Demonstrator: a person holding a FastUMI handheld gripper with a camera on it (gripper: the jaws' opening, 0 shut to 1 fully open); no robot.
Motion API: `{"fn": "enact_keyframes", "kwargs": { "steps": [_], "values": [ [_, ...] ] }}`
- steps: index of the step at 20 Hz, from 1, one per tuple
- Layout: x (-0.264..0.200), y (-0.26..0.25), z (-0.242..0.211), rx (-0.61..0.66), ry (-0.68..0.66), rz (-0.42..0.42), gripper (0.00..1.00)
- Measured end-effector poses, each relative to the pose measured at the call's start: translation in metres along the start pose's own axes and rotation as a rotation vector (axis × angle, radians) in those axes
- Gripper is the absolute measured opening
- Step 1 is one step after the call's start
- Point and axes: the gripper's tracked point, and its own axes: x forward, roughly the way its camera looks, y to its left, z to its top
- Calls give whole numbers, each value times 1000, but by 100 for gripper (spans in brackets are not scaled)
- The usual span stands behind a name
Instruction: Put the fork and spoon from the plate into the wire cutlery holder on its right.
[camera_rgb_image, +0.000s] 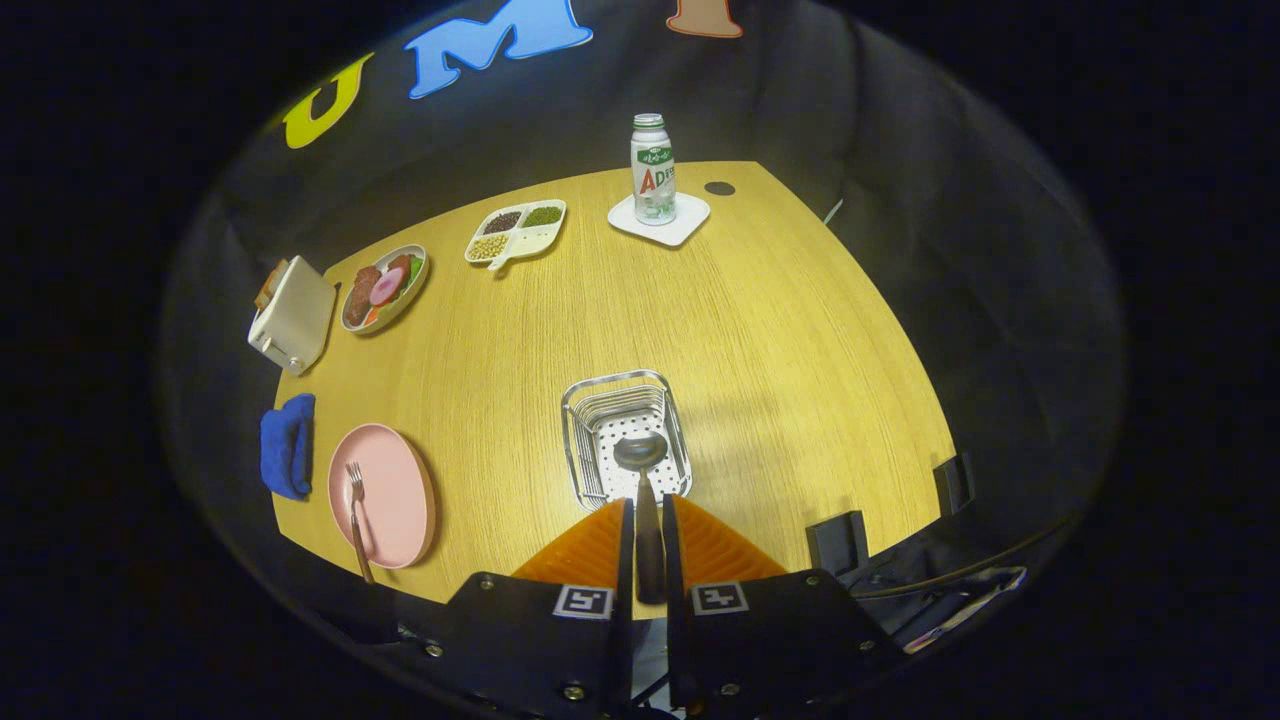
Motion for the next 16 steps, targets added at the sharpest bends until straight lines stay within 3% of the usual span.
{"fn": "enact_keyframes", "kwargs": {
  "steps": [8, 16],
  "values": [
    [-27, 7, 17, -59, -111, -31, 16],
    [-56, 86, 37, -110, -235, 78, 16]
  ]
}}
